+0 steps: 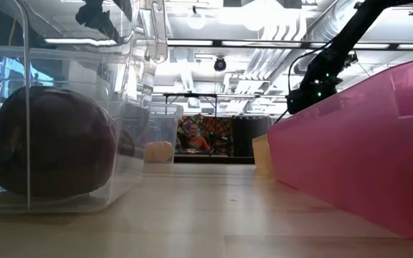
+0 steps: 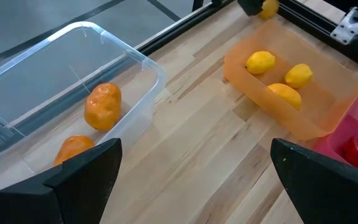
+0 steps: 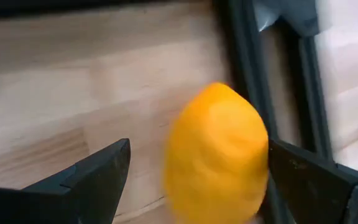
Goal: Sort produce into baskets
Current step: Put the yellow lemon into the orange bin
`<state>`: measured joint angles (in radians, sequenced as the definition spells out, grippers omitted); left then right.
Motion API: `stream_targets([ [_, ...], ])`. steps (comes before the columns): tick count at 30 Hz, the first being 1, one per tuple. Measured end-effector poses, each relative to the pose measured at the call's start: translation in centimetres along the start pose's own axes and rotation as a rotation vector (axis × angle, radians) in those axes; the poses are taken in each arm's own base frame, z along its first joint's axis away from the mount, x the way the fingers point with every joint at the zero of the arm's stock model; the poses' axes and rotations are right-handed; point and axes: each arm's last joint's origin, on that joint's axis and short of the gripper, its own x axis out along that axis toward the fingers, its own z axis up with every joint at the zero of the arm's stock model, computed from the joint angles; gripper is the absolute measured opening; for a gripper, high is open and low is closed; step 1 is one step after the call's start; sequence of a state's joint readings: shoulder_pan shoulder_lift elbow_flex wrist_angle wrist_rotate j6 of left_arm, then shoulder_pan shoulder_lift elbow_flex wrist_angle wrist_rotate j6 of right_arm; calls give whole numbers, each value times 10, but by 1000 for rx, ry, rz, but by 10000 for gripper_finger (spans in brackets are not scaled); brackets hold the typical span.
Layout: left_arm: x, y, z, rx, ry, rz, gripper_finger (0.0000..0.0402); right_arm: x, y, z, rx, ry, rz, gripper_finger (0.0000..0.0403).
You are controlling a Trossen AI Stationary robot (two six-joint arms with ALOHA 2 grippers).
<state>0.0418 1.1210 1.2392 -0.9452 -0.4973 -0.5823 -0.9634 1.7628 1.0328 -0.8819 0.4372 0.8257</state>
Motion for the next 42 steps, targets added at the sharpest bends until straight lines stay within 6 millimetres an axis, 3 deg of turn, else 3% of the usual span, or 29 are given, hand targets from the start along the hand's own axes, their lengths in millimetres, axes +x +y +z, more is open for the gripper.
stream_targets([
  [15,0,0,0,-9,-1,1,399,0,10,2,-125,38,164,353],
  [18,0,0,0,-15,-1,1,399,0,10,2,-149,49,174,323],
  [22,0,0,0,-16,-2,2,399,-6,7,3,-213,31,192,241],
  [25,0,0,0,-16,-2,2,399,-22,-2,5,-249,-24,232,176],
  [29,0,0,0,-17,-2,2,399,-64,-23,11,-238,-196,370,172],
  [33,0,0,0,-25,-2,2,399,-108,-45,9,-239,-312,661,172],
  [37,0,0,0,-57,8,-7,399,-137,-56,-17,-345,-276,848,189],
  [42,-2,-1,-7,-43,88,-36,399,-153,-50,-66,-502,-150,826,234],
])
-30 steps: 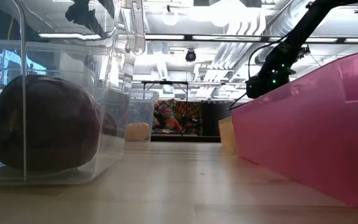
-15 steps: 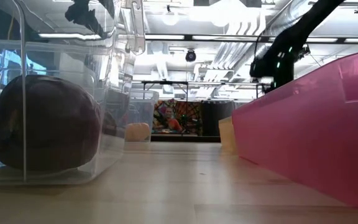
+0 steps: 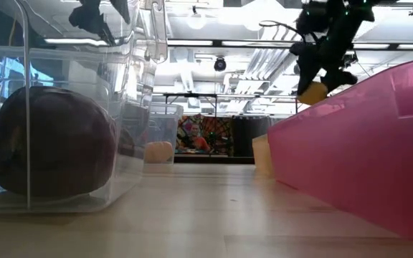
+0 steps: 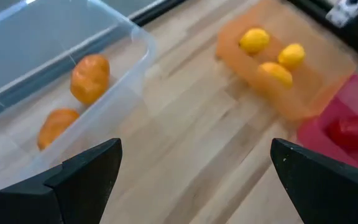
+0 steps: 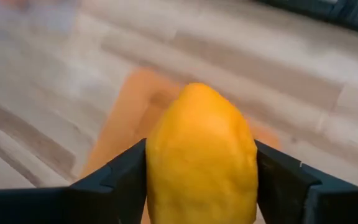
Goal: Sort produce into baskets
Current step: Put the yellow lemon into the orange bin
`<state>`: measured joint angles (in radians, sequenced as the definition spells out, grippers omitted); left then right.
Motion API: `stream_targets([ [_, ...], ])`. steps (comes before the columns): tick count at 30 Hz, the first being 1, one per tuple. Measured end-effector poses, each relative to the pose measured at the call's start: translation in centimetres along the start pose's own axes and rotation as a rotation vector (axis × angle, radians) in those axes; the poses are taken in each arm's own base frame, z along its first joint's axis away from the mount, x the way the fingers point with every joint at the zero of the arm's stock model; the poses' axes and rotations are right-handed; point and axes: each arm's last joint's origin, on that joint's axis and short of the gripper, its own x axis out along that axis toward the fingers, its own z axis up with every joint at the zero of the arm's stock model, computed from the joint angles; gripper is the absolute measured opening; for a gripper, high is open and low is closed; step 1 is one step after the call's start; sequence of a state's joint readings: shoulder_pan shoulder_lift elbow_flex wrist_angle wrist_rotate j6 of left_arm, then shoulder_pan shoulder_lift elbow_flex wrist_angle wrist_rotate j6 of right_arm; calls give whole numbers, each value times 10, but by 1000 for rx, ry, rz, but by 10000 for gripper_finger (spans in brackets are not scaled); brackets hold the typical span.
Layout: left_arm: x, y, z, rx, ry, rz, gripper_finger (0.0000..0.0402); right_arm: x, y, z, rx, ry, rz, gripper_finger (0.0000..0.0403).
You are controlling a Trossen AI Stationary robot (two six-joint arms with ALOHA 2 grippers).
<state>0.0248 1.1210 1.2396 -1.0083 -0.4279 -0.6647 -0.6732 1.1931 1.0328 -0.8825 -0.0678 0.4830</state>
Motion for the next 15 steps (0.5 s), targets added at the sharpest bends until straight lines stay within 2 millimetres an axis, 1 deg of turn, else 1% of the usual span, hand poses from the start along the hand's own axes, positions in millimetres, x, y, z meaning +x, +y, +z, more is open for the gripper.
stream_targets([
  [3,-1,1,-3,16,25,14,399,2,22,-15,-29,-8,-59,245],
  [7,-1,2,-5,32,43,18,399,1,42,-30,-24,-80,-128,249],
  [12,-1,0,-6,106,76,-32,399,-1,57,-44,-52,-87,-117,250],
  [15,-1,0,-6,152,75,-34,399,-2,60,-48,12,-109,-132,251],
])
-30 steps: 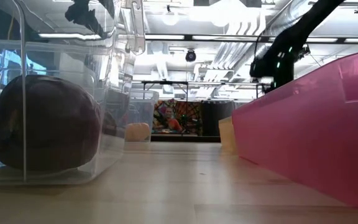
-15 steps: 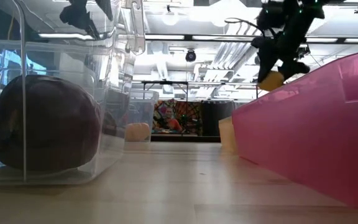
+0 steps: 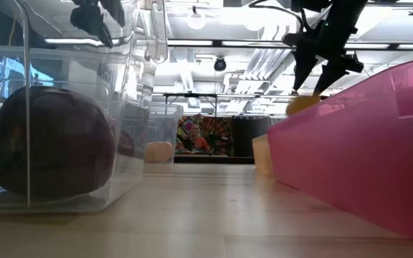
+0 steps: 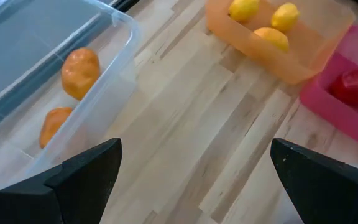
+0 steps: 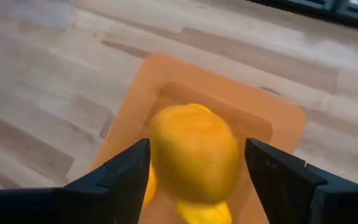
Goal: Sort produce into baskets
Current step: Put the yellow lemon into the orange bin
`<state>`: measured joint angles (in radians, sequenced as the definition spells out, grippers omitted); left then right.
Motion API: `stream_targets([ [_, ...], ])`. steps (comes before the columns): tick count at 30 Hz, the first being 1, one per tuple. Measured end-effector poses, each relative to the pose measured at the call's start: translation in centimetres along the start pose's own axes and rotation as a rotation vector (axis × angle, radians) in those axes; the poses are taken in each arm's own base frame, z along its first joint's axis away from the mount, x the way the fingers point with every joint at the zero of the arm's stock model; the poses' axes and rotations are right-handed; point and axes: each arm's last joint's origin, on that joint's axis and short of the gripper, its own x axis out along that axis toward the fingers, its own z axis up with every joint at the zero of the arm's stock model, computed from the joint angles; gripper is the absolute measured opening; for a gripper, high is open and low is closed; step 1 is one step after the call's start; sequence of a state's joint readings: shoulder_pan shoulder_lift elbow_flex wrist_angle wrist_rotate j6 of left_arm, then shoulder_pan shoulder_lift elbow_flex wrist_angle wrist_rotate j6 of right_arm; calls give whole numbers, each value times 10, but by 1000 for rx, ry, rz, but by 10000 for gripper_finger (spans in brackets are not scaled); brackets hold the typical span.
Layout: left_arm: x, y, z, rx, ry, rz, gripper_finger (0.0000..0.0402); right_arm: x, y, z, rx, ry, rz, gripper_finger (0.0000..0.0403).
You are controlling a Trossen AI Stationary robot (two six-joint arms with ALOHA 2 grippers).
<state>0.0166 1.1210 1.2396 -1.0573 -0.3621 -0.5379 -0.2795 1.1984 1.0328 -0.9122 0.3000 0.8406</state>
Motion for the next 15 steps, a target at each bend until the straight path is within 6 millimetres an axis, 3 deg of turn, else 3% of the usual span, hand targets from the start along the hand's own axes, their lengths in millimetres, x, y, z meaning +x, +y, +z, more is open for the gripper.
stream_targets([
  [11,0,-1,-1,84,4,-6,399,-3,-1,-14,102,78,-54,252],
  [15,5,-7,-14,70,72,-36,399,-5,-8,-20,76,139,-119,252],
])
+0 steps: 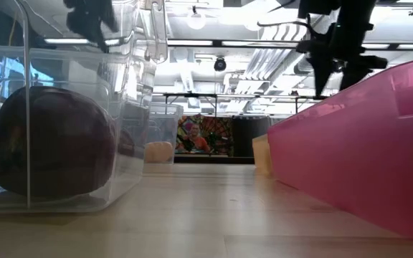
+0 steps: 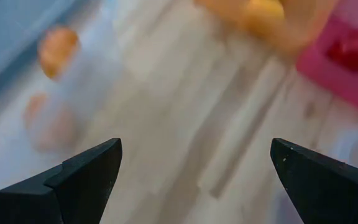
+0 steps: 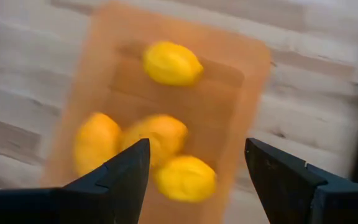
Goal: Sort produce into baskets
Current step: Put the yellow lemon into the orange bin
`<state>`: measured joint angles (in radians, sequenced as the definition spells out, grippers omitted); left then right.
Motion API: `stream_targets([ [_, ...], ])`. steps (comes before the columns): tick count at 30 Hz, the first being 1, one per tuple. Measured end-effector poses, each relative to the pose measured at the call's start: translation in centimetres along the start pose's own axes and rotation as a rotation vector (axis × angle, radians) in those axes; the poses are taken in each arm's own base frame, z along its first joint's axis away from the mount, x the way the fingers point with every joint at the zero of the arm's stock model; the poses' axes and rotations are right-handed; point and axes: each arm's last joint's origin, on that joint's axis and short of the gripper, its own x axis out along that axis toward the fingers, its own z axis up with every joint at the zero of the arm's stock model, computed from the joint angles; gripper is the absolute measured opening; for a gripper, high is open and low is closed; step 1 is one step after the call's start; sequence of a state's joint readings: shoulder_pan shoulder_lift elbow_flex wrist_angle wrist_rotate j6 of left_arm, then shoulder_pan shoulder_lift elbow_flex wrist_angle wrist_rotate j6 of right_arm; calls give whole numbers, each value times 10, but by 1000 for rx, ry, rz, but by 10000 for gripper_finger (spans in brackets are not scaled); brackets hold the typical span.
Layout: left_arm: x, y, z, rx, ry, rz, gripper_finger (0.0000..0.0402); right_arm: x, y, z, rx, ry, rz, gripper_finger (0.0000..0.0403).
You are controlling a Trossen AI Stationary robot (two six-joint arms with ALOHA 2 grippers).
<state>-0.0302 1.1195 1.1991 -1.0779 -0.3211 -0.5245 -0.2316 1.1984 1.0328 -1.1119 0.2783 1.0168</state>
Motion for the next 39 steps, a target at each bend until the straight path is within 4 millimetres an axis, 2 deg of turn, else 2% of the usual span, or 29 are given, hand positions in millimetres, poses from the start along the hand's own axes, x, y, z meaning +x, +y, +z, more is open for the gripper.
stream_targets([
  [5,11,-13,-28,-61,137,-32,399,-2,-6,-10,-70,32,-97,252],
  [9,10,-26,-48,-129,221,-59,399,-6,-8,-18,-140,-16,-178,252],
  [12,-1,-27,-57,-177,289,-22,399,-8,-8,-21,-177,-81,-213,252],
  [16,-23,-22,-59,-309,348,64,399,-9,-7,-21,-196,-140,-238,252],
  [21,-41,-30,-70,-389,541,-1,399,-9,-8,-19,-264,-167,-260,252],
  [25,-48,-42,-89,-432,717,-22,399,-9,-8,-19,-293,-175,-269,252],
  [28,-54,-51,-102,-481,798,24,399,-9,-8,-19,-298,-175,-270,252],
  [33,-61,-67,-123,-570,827,145,399,-9,-7,-18,-294,-203,-274,252],
  [39,-58,-91,-148,-611,841,269,399,-9,-6,-17,-288,-211,-264,252],
])
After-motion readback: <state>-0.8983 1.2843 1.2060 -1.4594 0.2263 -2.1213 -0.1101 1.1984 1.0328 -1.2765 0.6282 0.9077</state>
